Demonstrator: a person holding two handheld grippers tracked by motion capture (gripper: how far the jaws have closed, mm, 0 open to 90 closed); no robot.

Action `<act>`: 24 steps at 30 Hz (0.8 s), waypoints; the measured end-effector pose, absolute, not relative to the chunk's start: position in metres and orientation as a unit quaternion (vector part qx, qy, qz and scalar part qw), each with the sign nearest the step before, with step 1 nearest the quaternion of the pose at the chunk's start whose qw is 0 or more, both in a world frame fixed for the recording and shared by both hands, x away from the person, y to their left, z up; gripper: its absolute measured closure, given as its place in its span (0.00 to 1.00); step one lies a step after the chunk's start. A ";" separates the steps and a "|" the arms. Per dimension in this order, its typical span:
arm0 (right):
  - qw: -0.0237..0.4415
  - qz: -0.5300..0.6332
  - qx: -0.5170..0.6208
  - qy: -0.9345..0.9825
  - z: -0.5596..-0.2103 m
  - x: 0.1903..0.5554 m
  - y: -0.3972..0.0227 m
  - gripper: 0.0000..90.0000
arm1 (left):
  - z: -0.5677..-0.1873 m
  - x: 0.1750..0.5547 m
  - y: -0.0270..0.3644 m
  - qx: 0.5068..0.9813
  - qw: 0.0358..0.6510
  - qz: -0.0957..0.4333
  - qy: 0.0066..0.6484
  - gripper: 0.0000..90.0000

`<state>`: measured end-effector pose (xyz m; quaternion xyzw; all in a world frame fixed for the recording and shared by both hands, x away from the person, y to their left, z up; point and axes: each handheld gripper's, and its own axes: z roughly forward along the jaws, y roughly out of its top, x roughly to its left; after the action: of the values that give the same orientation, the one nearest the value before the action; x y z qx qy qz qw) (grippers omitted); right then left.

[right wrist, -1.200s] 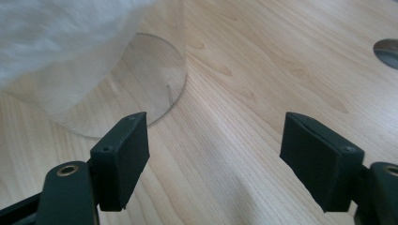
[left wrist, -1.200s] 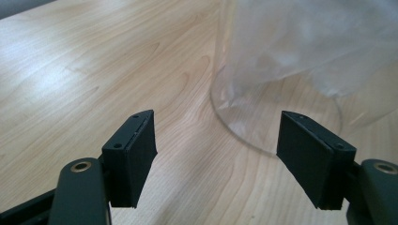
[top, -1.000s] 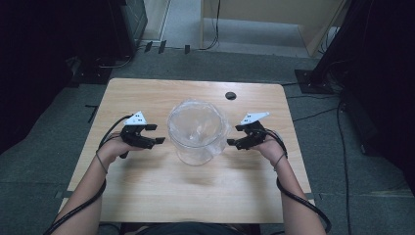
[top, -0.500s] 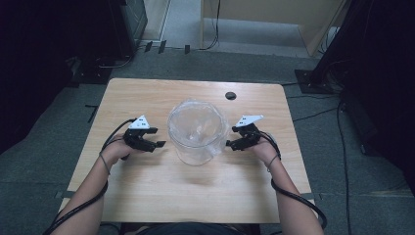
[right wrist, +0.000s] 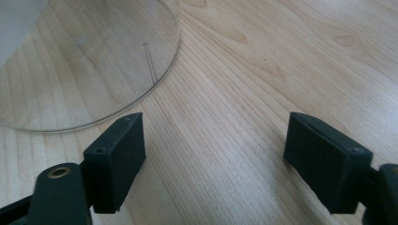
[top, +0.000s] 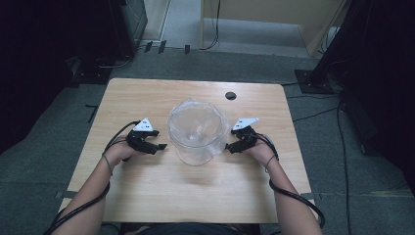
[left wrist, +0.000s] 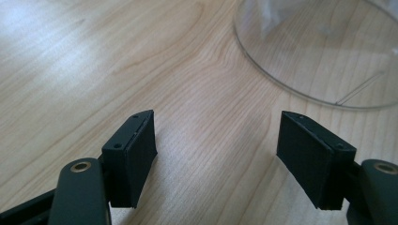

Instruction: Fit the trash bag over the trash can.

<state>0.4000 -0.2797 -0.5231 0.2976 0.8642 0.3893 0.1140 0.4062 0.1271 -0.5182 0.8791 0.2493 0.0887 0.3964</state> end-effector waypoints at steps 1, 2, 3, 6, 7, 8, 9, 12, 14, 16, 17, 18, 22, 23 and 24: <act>0.116 0.390 0.296 0.864 -0.524 0.400 -0.279 0.21 | -0.518 0.406 0.127 0.878 0.398 0.089 0.252 0.31; 0.118 0.390 0.297 0.864 -0.524 0.400 -0.279 0.21 | -0.519 0.407 0.127 0.877 0.398 0.090 0.253 0.31; 0.120 0.389 0.296 0.864 -0.524 0.400 -0.279 0.21 | -0.519 0.406 0.127 0.875 0.401 0.092 0.254 0.30; 0.123 0.387 0.299 0.863 -0.524 0.401 -0.278 0.19 | -0.520 0.406 0.124 0.876 0.397 0.100 0.255 0.29; 0.124 0.386 0.302 0.863 -0.524 0.401 -0.278 0.17 | -0.520 0.406 0.124 0.877 0.395 0.103 0.253 0.28; 0.124 0.385 0.304 0.863 -0.525 0.401 -0.278 0.17 | -0.520 0.405 0.123 0.879 0.389 0.108 0.252 0.27; 0.124 0.385 0.305 0.862 -0.525 0.401 -0.277 0.17 | -0.520 0.405 0.122 0.880 0.386 0.110 0.254 0.23; 0.124 0.385 0.305 0.862 -0.525 0.401 -0.277 0.16 | -0.520 0.406 0.122 0.878 0.387 0.111 0.258 0.21; 0.124 0.385 0.305 0.862 -0.525 0.401 -0.277 0.16 | -0.520 0.406 0.122 0.878 0.387 0.111 0.259 0.21; 0.125 0.384 0.307 0.862 -0.525 0.402 -0.277 0.16 | -0.520 0.406 0.122 0.878 0.385 0.112 0.260 0.21; 0.125 0.384 0.307 0.862 -0.525 0.402 -0.277 0.16 | -0.520 0.406 0.122 0.878 0.385 0.113 0.261 0.21; 0.125 0.384 0.307 0.862 -0.525 0.402 -0.277 0.16 | -0.520 0.406 0.122 0.878 0.385 0.113 0.262 0.21; 0.125 0.384 0.307 0.862 -0.525 0.402 -0.277 0.16 | -0.520 0.406 0.122 0.874 0.387 0.115 0.270 0.21; 0.125 0.384 0.307 0.862 -0.525 0.402 -0.277 0.16 | -0.520 0.406 0.122 0.874 0.386 0.116 0.270 0.21; 0.125 0.384 0.307 0.862 -0.525 0.402 -0.277 0.16 | -0.520 0.406 0.122 0.874 0.385 0.116 0.271 0.21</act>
<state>0.4015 -0.2768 -0.5248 0.3068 0.8618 0.3842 0.1248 0.4063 0.1225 -0.5202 0.8744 0.2708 0.1161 0.3854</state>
